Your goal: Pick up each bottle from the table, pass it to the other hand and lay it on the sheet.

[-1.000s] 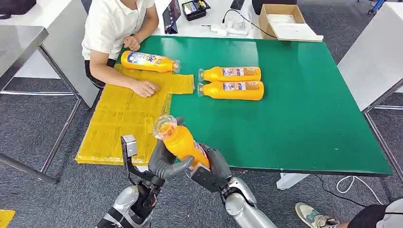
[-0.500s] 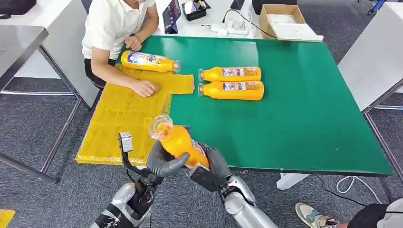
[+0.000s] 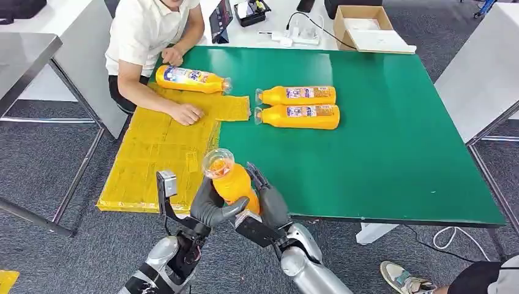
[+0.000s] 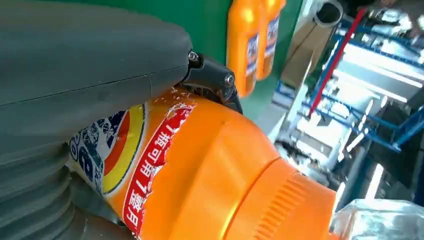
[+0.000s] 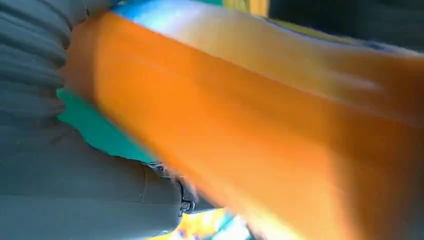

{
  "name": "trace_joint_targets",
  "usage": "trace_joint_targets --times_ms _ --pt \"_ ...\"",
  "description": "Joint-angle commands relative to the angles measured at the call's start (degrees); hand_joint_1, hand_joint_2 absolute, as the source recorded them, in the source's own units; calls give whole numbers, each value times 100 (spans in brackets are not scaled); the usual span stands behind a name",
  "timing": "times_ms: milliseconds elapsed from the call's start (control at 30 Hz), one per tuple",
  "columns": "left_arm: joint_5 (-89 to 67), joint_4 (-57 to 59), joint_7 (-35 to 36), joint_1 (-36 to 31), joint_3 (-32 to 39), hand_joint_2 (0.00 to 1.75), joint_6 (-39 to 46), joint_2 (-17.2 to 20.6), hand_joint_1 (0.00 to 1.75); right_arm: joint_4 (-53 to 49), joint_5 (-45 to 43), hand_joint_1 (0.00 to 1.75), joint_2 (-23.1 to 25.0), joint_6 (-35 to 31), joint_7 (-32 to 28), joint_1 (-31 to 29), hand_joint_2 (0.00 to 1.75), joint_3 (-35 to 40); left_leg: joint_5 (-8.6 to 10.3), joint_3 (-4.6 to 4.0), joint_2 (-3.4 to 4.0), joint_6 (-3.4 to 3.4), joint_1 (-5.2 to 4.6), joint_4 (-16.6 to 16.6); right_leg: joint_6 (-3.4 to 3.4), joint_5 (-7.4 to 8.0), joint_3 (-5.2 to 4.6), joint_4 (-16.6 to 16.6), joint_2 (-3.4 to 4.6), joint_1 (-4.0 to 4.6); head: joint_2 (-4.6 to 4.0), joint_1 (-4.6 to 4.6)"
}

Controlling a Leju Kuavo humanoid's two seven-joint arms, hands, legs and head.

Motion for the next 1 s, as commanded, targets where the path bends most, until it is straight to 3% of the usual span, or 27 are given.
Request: trace_joint_targets --times_ms 33,300,400,633,667,800,833,1000 --pt "-58 61 -1 -174 65 175 66 129 175 -267 25 0 -161 -49 10 -63 175 176 -8 21 1 -6 4 -3 -9 -8 21 -3 -1 5 0 0" --pt "-58 66 -1 -162 58 175 66 120 175 -264 26 0 -159 -48 12 -60 175 178 -11 31 2 -7 4 -3 -12 -11 30 -2 0 5 0 2" --pt "-308 -53 -147 -202 345 175 488 201 175 -985 103 0 -215 -634 -307 250 175 73 -10 26 0 -7 3 -2 -11 -11 26 -1 -2 5 0 2" --pt "-1575 -478 -345 -364 887 175 1478 403 175 -2466 457 0 -399 -1675 -352 811 175 -164 -11 19 -6 -9 6 4 -13 -14 20 5 -9 8 0 2" --pt "-1715 -469 -337 -404 918 175 1539 413 175 -2547 463 0 -397 -1755 -363 837 0 -205 -19 36 -5 -12 9 5 -18 -22 36 6 -8 11 0 2" --pt "-2725 -85 -285 -723 1092 175 2233 437 175 -2825 441 0 -340 -2086 -500 960 0 -434 -4 11 -8 -6 4 1 -10 -9 10 3 -10 4 0 4" --pt "-3024 127 -223 -861 1141 175 2345 461 175 -2997 483 0 -160 -2086 -751 1114 0 -779 -10 24 -3 -8 5 2 -14 -14 22 6 -6 5 0 0" --pt "-3145 350 -229 -1010 1231 175 2402 458 175 -3057 459 0 -95 -2086 -859 1172 0 -890 -8 30 -13 -8 8 0 -16 -15 33 0 -15 9 0 4"
